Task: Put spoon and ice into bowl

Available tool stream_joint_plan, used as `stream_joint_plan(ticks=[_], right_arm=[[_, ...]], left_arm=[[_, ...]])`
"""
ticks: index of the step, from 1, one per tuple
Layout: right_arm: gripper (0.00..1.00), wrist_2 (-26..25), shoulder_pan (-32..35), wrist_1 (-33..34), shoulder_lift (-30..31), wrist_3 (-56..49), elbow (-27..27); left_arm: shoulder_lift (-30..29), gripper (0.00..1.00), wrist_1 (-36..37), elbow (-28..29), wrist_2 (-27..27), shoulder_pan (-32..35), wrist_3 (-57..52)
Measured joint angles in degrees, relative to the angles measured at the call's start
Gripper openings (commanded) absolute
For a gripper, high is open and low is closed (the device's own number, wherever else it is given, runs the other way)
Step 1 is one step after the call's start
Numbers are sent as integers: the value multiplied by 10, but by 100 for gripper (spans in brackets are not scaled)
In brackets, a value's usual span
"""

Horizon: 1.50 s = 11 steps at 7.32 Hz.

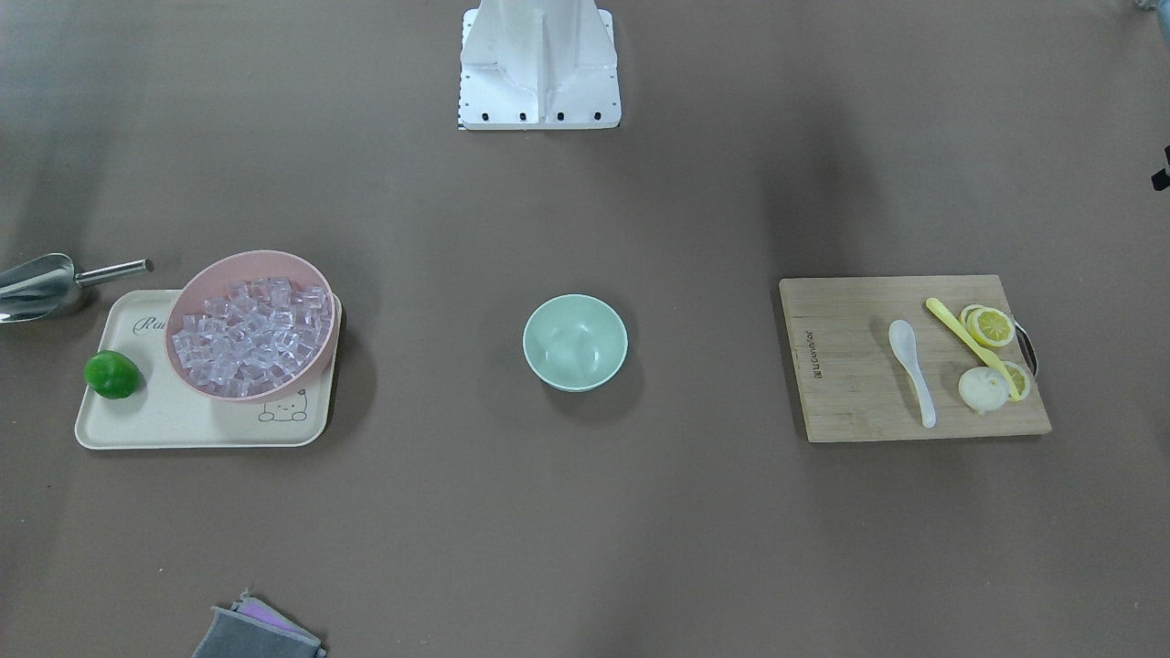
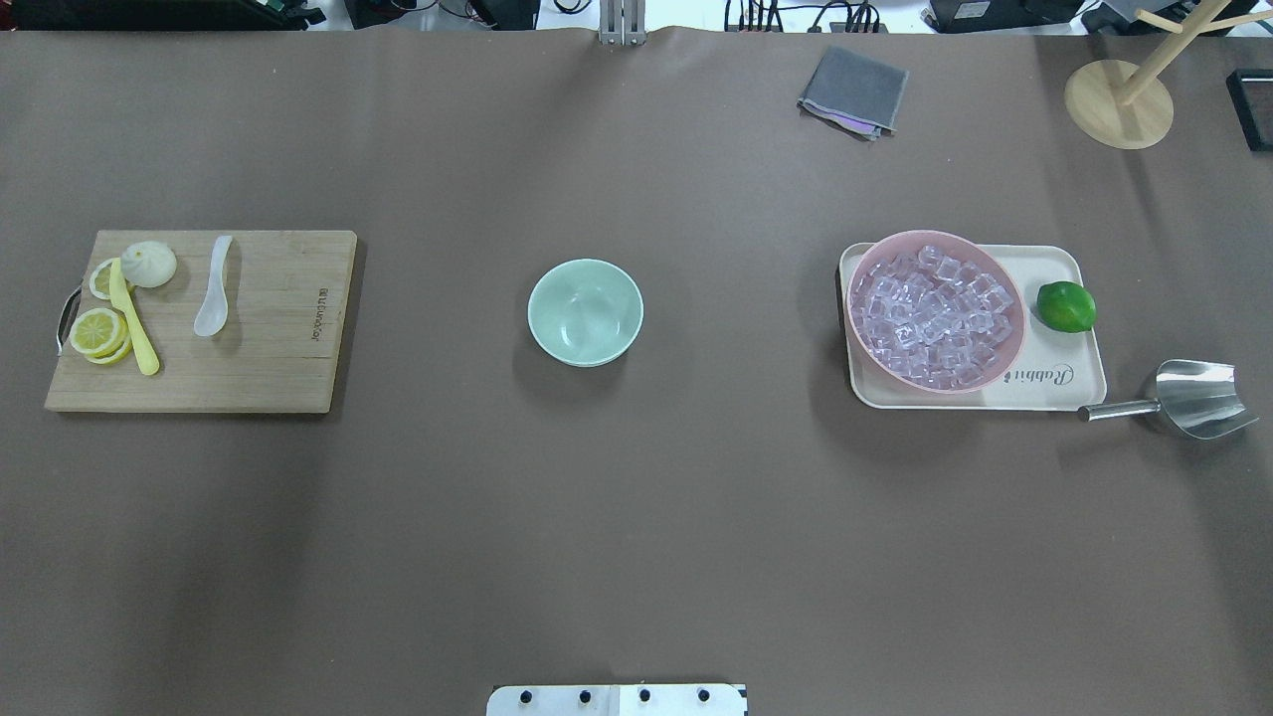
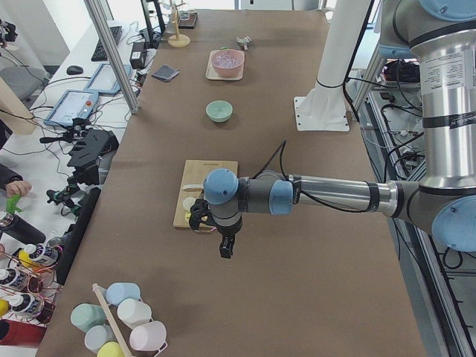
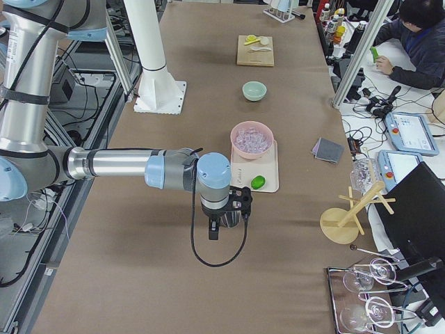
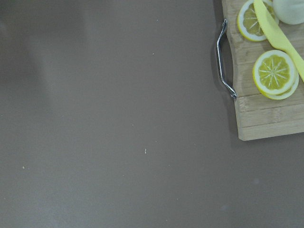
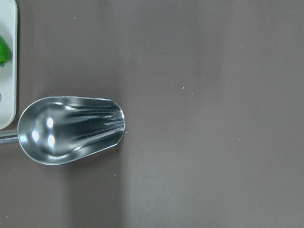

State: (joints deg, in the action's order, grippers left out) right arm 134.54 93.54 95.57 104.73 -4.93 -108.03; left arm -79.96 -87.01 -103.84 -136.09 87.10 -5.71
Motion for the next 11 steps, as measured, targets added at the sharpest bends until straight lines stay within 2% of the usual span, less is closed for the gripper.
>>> stream_joint_plan(ticks=[4, 7, 11], right_arm=[[100, 0, 7, -7, 0, 0, -1], [100, 2, 6, -16, -1, 0, -4], [100, 21, 6, -76, -3, 8, -5]], left_arm=[[0, 99, -1, -51, -1, 11, 0], [-38, 99, -16, -43, -3, 8, 3], [-103, 99, -187, 26, -17, 6, 4]])
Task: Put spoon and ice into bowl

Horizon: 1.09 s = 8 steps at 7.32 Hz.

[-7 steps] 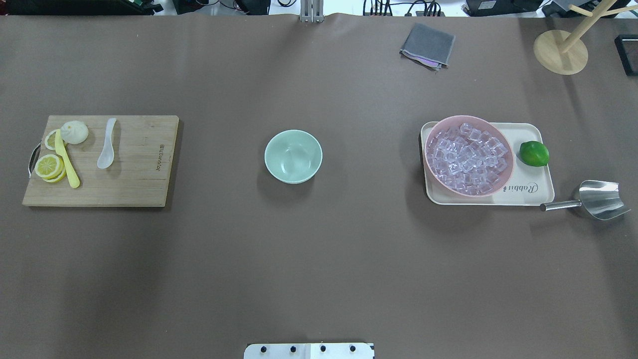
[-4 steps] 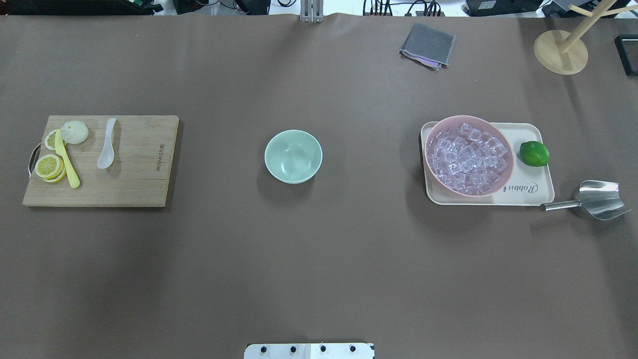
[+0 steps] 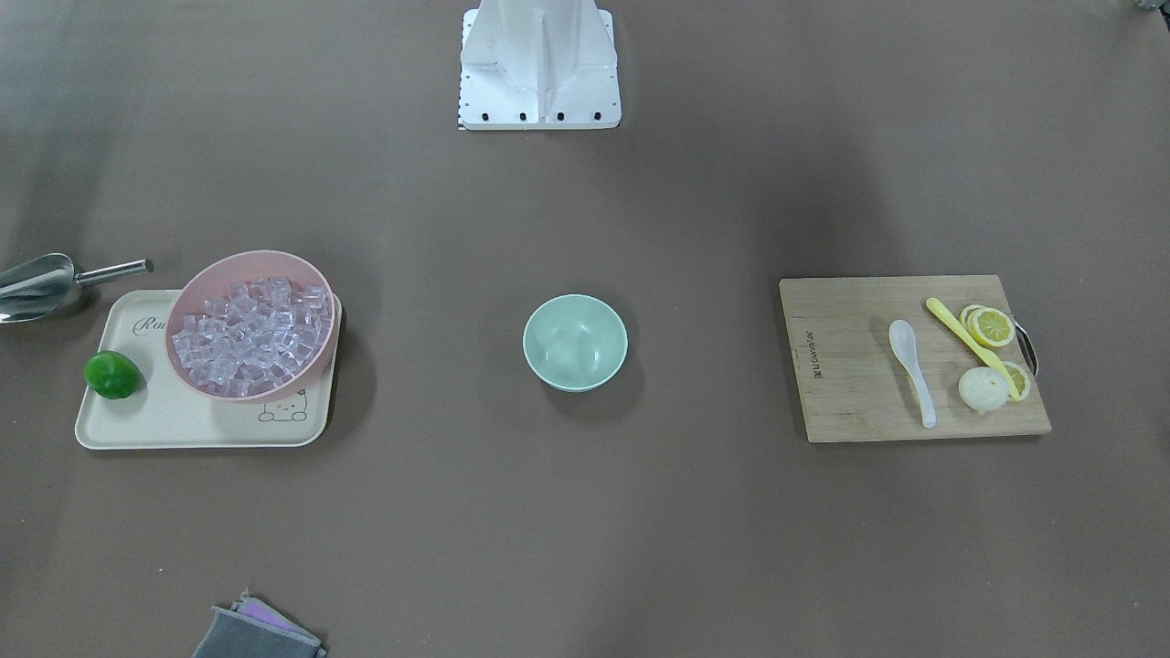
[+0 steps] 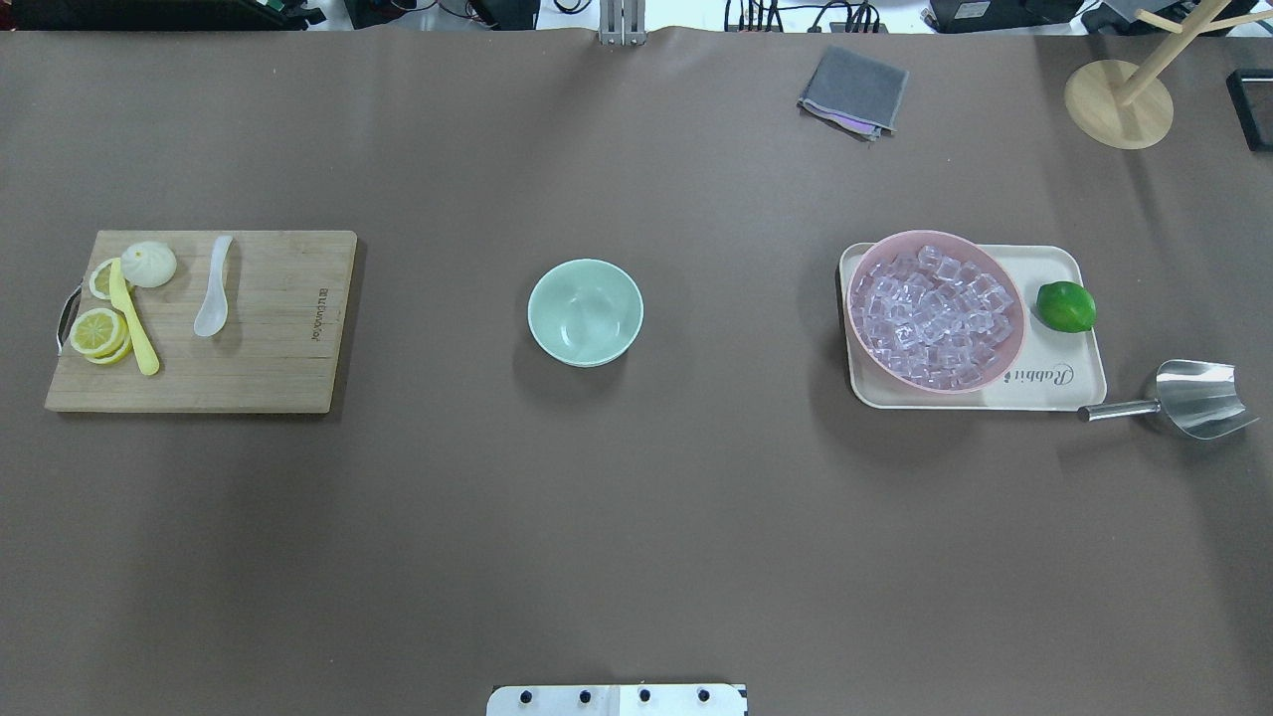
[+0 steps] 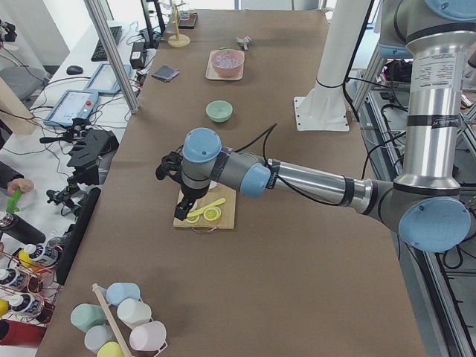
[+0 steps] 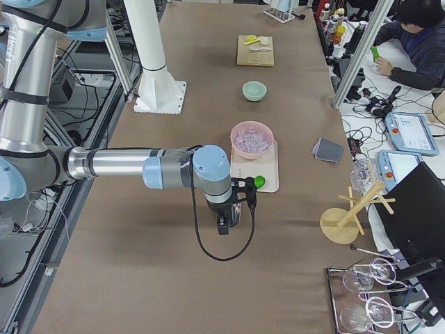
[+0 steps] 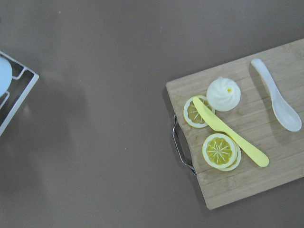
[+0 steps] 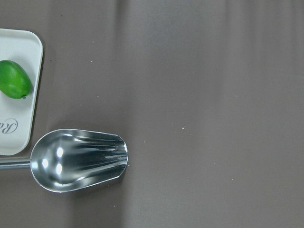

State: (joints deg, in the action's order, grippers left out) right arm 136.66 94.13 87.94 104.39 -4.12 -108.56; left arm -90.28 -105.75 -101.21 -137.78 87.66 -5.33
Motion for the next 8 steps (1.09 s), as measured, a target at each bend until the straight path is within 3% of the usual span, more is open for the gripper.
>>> stream_joint_plan(ticks=[3, 6, 8], right_arm=[[100, 50, -26, -31, -10, 79, -4], [100, 40, -85, -63, -11, 134, -5], [100, 20, -114, -109, -11, 192, -5]], left_arm=[[-15, 99, -81, 20, -48, -55, 123], [-42, 98, -136, 33, 50, -163, 353], [-72, 94, -185, 79, 116, -218, 444]])
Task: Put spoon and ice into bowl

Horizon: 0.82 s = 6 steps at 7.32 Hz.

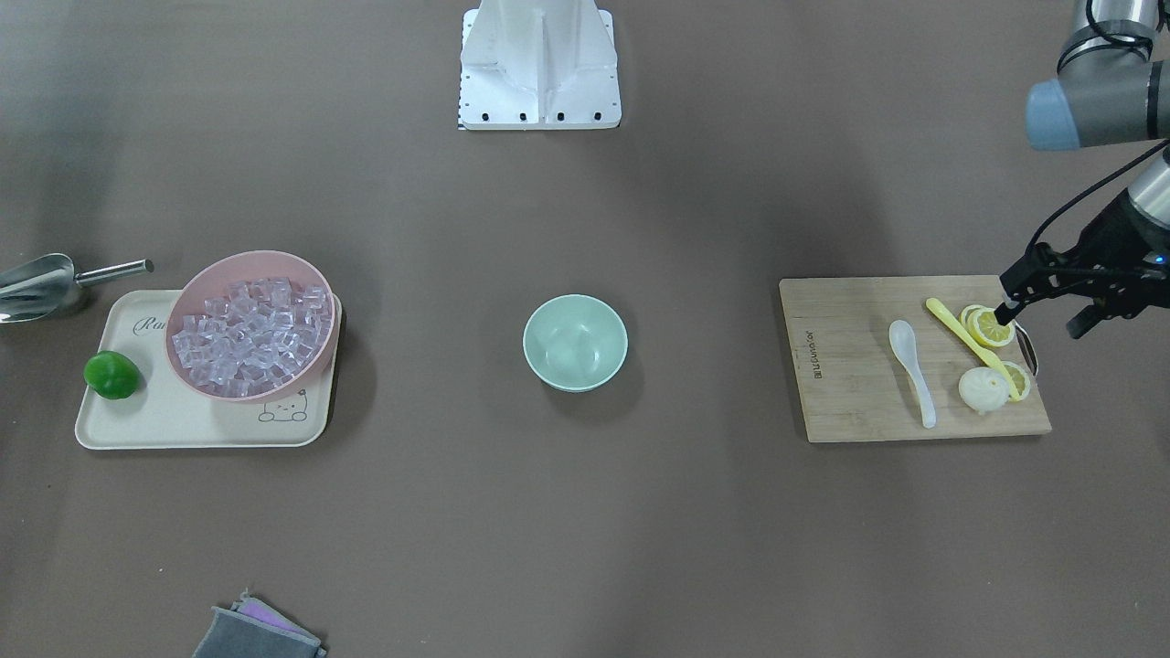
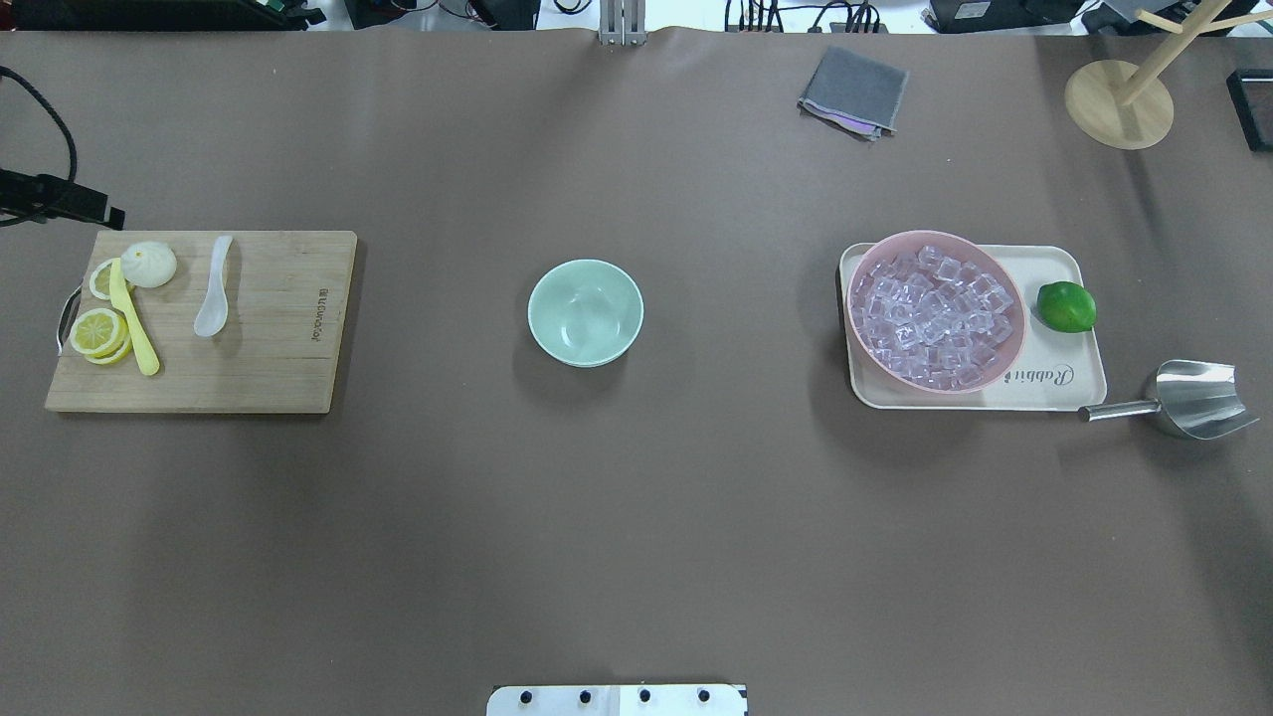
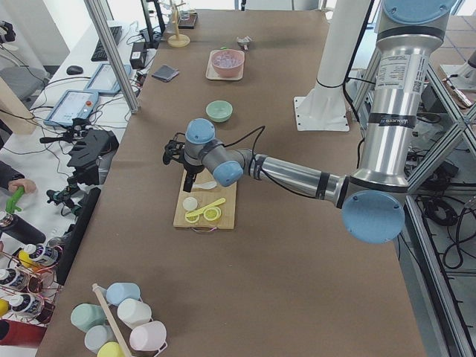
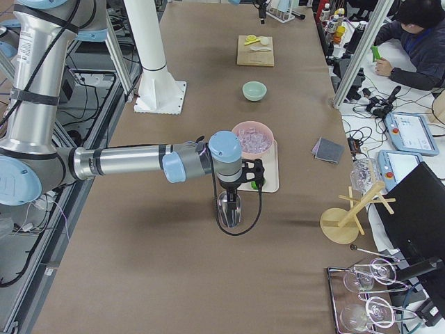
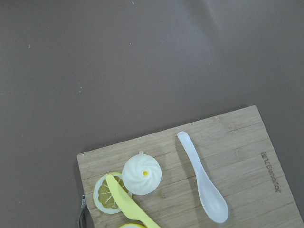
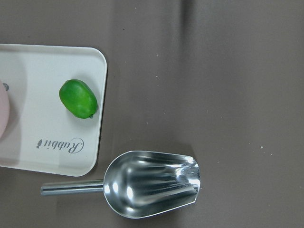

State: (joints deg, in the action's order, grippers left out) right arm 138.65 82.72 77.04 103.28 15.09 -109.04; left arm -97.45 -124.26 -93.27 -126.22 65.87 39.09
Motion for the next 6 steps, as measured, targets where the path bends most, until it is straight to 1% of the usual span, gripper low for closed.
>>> stream_joint_plan(ticks=[2, 3, 4, 6], right_arm=[[100, -4, -11, -26, 1, 19, 1], [100, -5, -13, -29, 2, 21, 1], [100, -6, -13, -31, 2, 21, 1], [100, -6, -13, -31, 3, 21, 2]], left_arm=[[-48, 84, -79, 83, 69, -60, 78], [-63, 81, -102, 107, 88, -81, 106], [-72, 76, -112, 120, 102, -96, 123], [-72, 71, -118, 126, 125, -117, 135]])
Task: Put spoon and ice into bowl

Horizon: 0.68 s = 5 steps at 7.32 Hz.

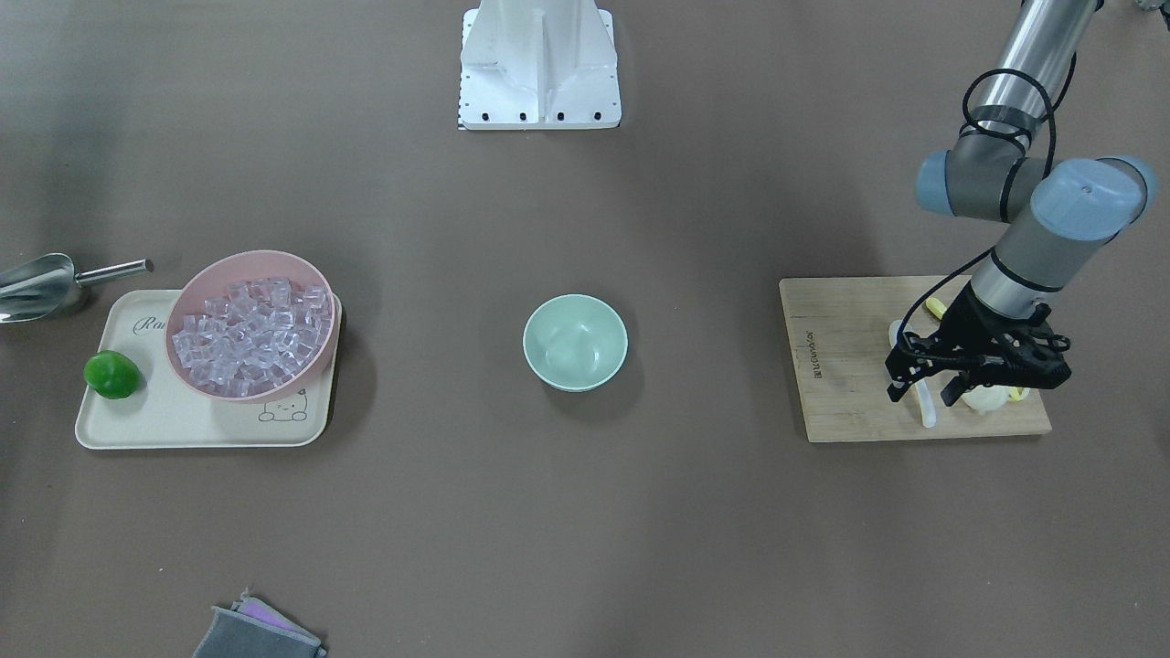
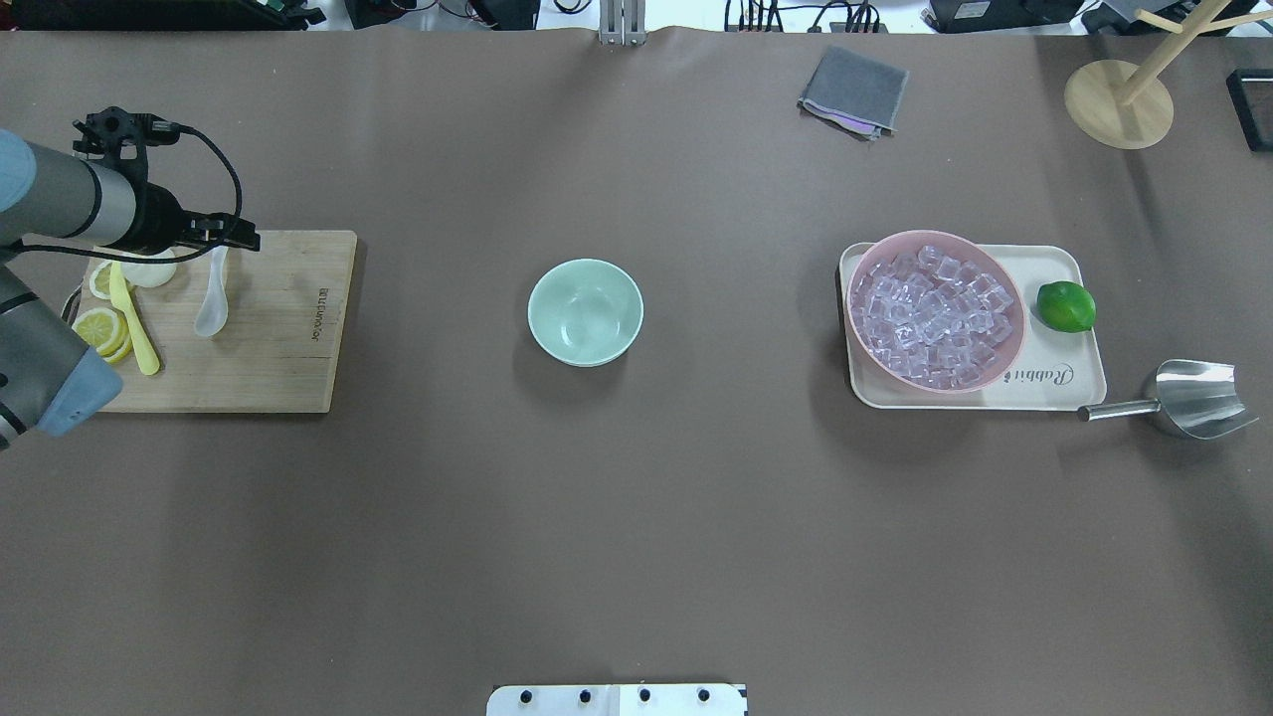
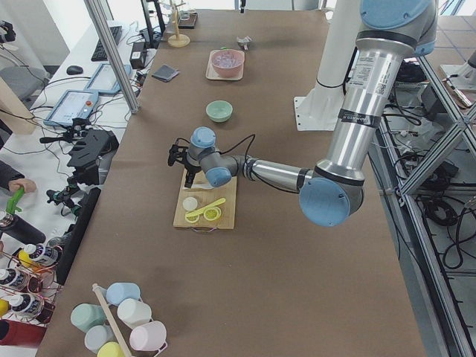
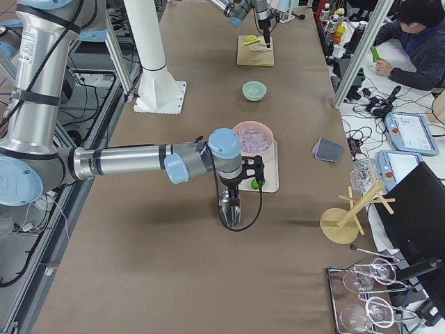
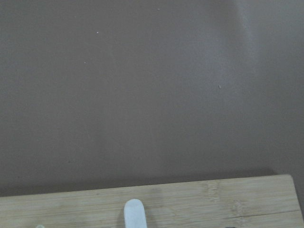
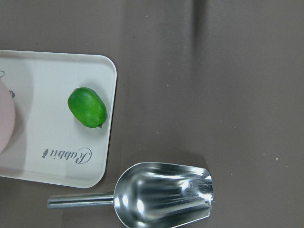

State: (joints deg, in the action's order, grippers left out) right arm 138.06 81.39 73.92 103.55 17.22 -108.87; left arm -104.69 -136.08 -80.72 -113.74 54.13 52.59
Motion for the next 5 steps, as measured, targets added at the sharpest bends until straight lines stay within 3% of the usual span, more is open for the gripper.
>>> stream_joint_plan(ticks=[2, 5], right_arm=[[100, -1, 0, 0, 1, 0, 1], [100, -1, -1, 0, 1, 0, 2]], left_arm=[[11, 67, -4, -1, 6, -6, 0], [16, 40, -36, 20, 7, -7, 1]])
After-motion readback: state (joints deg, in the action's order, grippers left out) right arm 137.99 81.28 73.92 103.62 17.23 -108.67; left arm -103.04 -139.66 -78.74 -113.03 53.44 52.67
